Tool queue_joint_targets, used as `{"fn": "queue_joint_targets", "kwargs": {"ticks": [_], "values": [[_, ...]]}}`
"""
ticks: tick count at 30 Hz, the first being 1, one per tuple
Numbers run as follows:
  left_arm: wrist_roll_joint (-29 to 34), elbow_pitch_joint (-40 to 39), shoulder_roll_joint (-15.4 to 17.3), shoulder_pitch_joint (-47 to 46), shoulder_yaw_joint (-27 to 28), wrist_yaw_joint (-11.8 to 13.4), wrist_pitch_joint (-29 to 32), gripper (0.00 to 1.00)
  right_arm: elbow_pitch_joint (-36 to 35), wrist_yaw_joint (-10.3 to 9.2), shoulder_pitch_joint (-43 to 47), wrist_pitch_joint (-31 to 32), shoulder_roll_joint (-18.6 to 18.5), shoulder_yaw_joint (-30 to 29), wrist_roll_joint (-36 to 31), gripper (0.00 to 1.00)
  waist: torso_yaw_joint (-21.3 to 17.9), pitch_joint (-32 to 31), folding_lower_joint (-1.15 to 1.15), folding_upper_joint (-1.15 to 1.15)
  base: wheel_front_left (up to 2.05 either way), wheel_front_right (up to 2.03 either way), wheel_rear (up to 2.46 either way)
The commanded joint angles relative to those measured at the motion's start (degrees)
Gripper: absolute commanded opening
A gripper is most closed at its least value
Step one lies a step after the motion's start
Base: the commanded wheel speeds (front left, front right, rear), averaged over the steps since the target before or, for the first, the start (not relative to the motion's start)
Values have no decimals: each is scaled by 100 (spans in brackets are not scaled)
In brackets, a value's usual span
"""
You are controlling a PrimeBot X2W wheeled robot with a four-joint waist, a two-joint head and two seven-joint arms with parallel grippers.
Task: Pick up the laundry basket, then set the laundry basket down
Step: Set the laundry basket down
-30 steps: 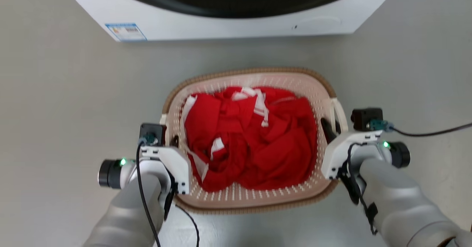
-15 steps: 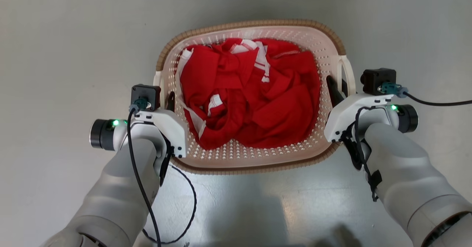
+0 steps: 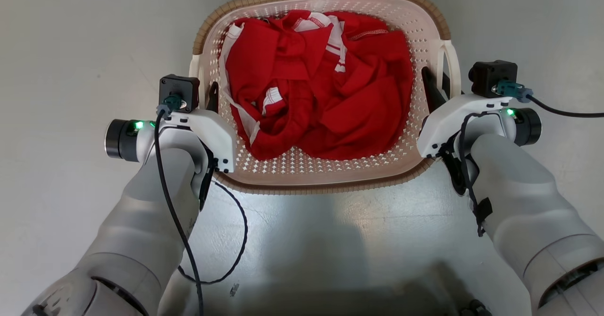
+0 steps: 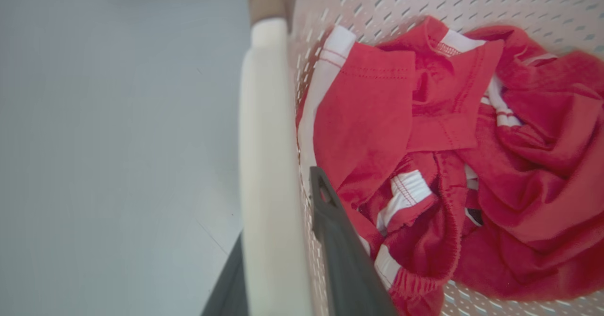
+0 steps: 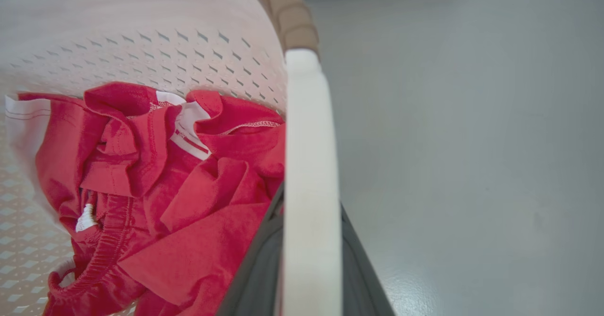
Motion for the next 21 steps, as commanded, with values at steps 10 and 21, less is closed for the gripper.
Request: {"fn": "queue_joint_targets", "kwargs": {"ticks": [10,21], "values": [[166,197,487,-21,12,50,-61,0,-169,-16,204,-127,-248,-464,-479,0,-2,280,0,0,0,0,0],[219,219,480,-128,-44,26,-65,0,-199,-16,146,-127,-248,-714,-732,0,20,443,0,0,0,0,0]]}}
